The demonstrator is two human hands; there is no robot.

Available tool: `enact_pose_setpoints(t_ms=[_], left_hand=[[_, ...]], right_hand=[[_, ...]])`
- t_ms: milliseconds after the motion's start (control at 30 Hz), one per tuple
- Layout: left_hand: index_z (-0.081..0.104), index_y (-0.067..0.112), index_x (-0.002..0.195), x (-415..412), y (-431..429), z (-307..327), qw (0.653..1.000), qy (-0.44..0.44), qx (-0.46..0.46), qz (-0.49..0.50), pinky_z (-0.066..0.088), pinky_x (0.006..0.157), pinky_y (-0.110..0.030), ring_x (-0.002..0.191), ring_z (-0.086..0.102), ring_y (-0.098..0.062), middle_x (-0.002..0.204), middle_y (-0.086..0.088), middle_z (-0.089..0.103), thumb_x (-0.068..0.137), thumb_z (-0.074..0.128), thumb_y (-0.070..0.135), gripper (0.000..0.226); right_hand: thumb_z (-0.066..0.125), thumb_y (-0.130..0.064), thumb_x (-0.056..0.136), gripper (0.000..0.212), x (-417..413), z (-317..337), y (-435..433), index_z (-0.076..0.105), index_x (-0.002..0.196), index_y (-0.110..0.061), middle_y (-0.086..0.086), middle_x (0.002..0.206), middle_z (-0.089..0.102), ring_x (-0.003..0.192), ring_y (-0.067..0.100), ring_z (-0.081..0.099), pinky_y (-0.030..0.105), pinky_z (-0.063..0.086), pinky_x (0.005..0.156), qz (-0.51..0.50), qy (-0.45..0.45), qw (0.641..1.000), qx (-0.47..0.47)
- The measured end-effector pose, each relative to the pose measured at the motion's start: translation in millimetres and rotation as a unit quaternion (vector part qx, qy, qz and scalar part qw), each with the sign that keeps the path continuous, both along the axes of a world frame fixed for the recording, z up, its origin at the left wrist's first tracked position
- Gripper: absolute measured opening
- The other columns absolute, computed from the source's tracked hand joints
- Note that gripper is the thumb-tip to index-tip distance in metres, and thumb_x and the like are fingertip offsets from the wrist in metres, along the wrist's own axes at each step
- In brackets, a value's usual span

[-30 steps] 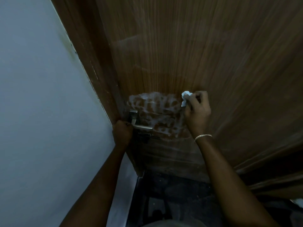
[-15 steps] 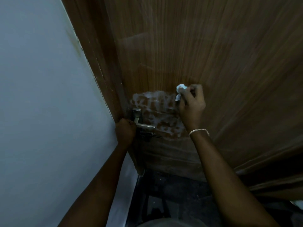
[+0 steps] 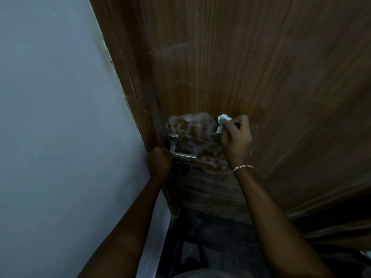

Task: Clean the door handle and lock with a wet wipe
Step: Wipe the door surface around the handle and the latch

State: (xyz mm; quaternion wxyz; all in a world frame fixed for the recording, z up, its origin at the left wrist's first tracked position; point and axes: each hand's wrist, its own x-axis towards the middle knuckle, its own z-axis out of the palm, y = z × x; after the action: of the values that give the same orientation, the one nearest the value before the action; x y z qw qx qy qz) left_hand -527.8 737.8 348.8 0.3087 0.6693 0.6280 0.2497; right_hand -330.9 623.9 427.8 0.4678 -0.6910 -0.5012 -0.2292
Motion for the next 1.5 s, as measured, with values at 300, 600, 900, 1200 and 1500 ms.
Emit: enact_pose_setpoints(t_ms=[300, 600, 900, 1200, 1500], left_hand=[[0.071, -0.002, 0.087, -2, 1, 0, 1.000, 0.016, 0.009, -0.012, 0.054, 0.066, -0.034, 0.076, 0.069, -0.029, 0.082, -0.016, 0.070, 0.094, 0.057, 0.015, 0.023], [0.070, -0.003, 0.085, -3, 0, 1, 1.000, 0.020, 0.004, -0.012, 0.056, 0.066, -0.035, 0.077, 0.069, -0.031, 0.082, -0.018, 0.070, 0.094, 0.057, 0.014, 0.023], [0.068, -0.003, 0.092, -5, -1, 3, 1.000, 0.015, 0.003, -0.009, 0.056, 0.072, -0.038, 0.085, 0.069, -0.031, 0.090, -0.018, 0.070, 0.096, 0.055, 0.014, 0.022], [0.069, -0.004, 0.094, -5, 0, 6, 1.000, 0.012, -0.004, -0.014, 0.058, 0.075, -0.041, 0.089, 0.070, -0.033, 0.094, -0.020, 0.071, 0.095, 0.058, 0.013, 0.020], [0.068, 0.000, 0.099, -5, 0, 4, 1.000, 0.014, -0.013, -0.017, 0.054, 0.074, -0.036, 0.093, 0.069, -0.032, 0.100, -0.017, 0.071, 0.095, 0.060, 0.014, 0.017]], right_hand=[[0.059, -0.007, 0.096, 0.016, -15, -7, 10, 0.074, 0.102, -0.005, 0.006, 0.084, 0.051, 0.073, 0.014, 0.051, 0.028, 0.050, 0.066, 0.010, 0.006, 1.000, -0.002], [0.063, -0.010, 0.098, 0.012, -26, -17, 30, 0.071, 0.107, -0.006, 0.003, 0.088, 0.050, 0.075, 0.011, 0.050, 0.033, 0.052, 0.066, 0.027, 0.001, 0.999, -0.025], [0.066, -0.003, 0.092, 0.013, -46, -5, 35, 0.071, 0.105, -0.003, 0.010, 0.087, 0.053, 0.074, 0.019, 0.051, 0.035, 0.051, 0.062, 0.040, -0.011, 0.997, -0.066], [0.065, -0.002, 0.093, 0.016, -57, -10, 52, 0.069, 0.108, -0.002, 0.012, 0.088, 0.054, 0.075, 0.021, 0.053, 0.036, 0.052, 0.063, 0.048, -0.044, 0.993, -0.096], [0.064, -0.005, 0.093, 0.015, -76, -8, 69, 0.068, 0.108, -0.005, 0.013, 0.095, 0.056, 0.079, 0.023, 0.055, 0.036, 0.054, 0.065, 0.047, -0.045, 0.991, -0.121]])
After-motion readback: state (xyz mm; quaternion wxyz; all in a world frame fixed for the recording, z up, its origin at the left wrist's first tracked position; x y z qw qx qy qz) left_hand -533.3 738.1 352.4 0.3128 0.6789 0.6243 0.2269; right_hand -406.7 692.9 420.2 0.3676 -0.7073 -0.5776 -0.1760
